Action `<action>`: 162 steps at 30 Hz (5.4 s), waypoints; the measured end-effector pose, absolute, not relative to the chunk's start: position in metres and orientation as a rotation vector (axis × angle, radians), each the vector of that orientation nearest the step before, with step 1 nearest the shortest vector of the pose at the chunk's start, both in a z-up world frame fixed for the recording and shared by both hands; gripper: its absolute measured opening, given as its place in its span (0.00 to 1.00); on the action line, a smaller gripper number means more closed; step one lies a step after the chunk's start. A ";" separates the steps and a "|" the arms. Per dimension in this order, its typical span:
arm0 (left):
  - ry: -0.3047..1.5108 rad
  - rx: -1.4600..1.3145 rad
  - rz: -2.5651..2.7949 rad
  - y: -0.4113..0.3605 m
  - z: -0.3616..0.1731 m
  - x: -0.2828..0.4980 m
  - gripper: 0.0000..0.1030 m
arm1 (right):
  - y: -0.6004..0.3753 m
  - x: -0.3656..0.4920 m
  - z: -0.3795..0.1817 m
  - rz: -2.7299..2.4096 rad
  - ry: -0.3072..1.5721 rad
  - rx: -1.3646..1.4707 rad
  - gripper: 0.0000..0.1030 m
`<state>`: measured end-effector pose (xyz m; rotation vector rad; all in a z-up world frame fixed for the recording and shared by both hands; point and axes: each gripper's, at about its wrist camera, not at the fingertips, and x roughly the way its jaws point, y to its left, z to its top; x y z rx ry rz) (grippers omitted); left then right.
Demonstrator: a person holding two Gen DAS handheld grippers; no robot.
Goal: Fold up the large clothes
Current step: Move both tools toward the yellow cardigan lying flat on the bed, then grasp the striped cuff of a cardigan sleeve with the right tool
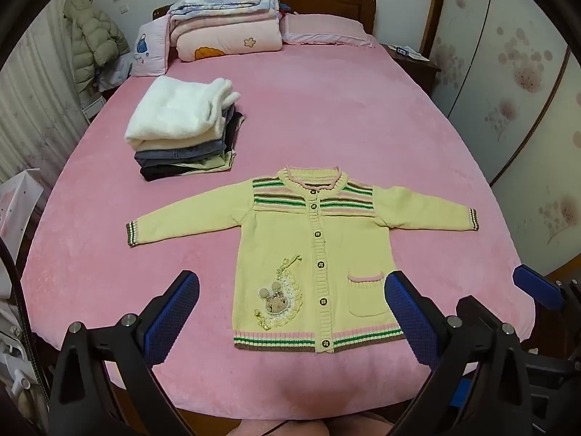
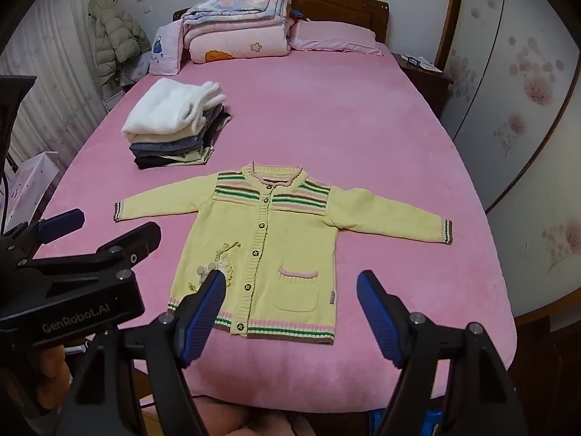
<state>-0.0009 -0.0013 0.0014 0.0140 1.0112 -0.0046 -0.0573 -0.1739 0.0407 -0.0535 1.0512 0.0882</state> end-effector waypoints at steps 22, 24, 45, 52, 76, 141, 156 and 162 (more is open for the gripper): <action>1.075 0.048 -0.081 0.014 -0.008 0.023 0.97 | -0.156 -0.044 0.032 -0.009 1.112 -0.062 0.73; 1.073 0.044 -0.082 0.018 -0.009 0.023 0.97 | -0.155 -0.045 0.032 -0.030 1.109 -0.063 0.73; 1.065 0.044 -0.121 0.034 -0.012 0.018 0.96 | -0.146 -0.056 0.040 -0.148 1.059 -0.016 0.73; 1.077 0.046 -0.140 0.035 -0.012 0.014 0.96 | -0.144 -0.058 0.040 -0.159 1.061 -0.005 0.73; 1.067 0.036 -0.200 0.038 0.001 0.011 0.96 | -0.157 -0.062 0.049 -0.175 1.053 0.139 0.74; 1.080 0.018 -0.209 -0.230 -0.090 0.193 0.72 | -0.458 0.080 -0.087 -0.100 1.128 0.316 0.94; 1.267 -0.008 -0.158 -0.270 -0.252 0.249 0.35 | -0.560 0.115 -0.216 -0.091 1.272 0.573 0.50; 1.292 -0.024 -0.169 -0.279 -0.267 0.253 0.34 | -0.579 0.125 -0.243 -0.131 1.293 0.618 0.44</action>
